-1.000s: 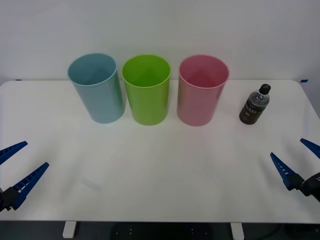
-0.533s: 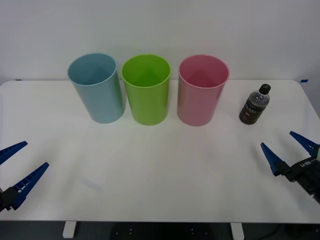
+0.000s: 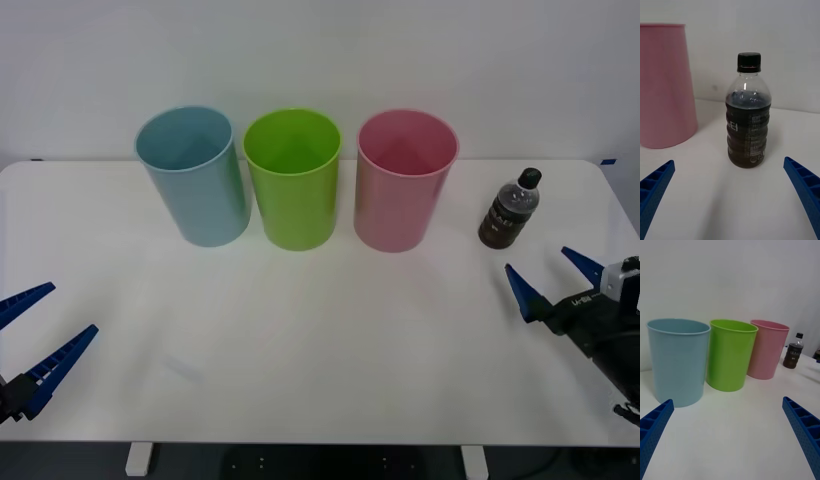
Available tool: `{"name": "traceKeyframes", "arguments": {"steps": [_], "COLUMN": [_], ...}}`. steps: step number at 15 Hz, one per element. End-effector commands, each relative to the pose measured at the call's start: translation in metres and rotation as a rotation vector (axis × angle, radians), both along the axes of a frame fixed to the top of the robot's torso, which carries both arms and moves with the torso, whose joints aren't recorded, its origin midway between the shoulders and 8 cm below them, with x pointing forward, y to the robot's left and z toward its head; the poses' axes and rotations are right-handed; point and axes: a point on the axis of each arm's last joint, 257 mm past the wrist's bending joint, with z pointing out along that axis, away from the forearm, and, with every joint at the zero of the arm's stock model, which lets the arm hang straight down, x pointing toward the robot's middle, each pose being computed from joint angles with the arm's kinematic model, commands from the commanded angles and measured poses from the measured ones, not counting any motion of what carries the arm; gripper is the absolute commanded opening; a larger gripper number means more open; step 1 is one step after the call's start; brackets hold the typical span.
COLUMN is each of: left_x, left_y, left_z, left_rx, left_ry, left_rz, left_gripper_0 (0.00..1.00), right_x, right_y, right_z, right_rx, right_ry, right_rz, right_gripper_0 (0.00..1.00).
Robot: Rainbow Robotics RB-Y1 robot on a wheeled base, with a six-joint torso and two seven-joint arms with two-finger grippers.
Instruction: Grasp the object on the table and drop it into the matching bin: aluminum can to the light blue bin, PET bottle to the pink bin.
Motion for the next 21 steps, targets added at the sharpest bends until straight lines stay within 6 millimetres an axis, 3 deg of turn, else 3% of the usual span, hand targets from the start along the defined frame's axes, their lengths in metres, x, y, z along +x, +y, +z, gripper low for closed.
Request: {"name": "traceKeyframes", "arguments": {"steps": [1, 14, 21], "left_x": [0.000, 0.000, 0.000], "left_y": [0.000, 0.000, 0.000], "left_z": [0.000, 0.000, 0.000], "left_rx": [0.000, 0.000, 0.000], "left_ry": [0.000, 0.000, 0.000], "left_rz": [0.000, 0.000, 0.000], "left_gripper_0": [1.00, 1.00, 1.00], "right_x": [0.017, 0.081, 0.107], "right_y": [0.000, 0.009, 0.014], "right_z": [-0.005, -0.014, -0.004], "right_rx": [-0.004, -0.032, -0.060], "right_ry": [0.010, 0.051, 0.052], "right_rz": [-0.020, -0.064, -0.101], "right_gripper_0": [1.00, 1.00, 1.00]}}
